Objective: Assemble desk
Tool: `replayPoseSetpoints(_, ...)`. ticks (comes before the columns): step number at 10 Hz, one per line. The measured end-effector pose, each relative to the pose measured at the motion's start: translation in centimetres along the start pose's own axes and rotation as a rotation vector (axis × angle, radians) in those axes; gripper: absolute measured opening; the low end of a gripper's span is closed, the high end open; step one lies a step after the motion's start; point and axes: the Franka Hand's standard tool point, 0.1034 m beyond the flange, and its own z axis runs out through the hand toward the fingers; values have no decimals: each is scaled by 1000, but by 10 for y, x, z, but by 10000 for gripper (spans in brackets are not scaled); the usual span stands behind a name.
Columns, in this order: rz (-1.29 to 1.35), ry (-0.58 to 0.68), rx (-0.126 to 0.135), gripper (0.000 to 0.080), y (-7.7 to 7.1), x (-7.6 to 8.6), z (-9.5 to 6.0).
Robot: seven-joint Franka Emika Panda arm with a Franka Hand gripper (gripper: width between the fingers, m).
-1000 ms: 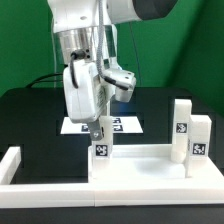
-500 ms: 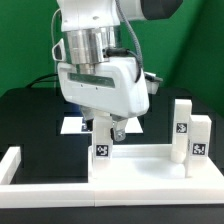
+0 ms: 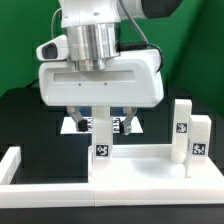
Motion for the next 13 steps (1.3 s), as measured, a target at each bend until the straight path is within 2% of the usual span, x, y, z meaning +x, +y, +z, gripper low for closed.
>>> replayPoseSetpoints(3, 68, -1, 0, 626, 1, 0, 1)
replayPoseSetpoints(5, 225, 0, -1, 291, 1, 0, 1)
replayPoseSetpoints(10, 667, -34, -10, 291, 7, -1, 1)
replayPoseSetpoints(13, 1233, -101, 3, 291, 1, 0, 2)
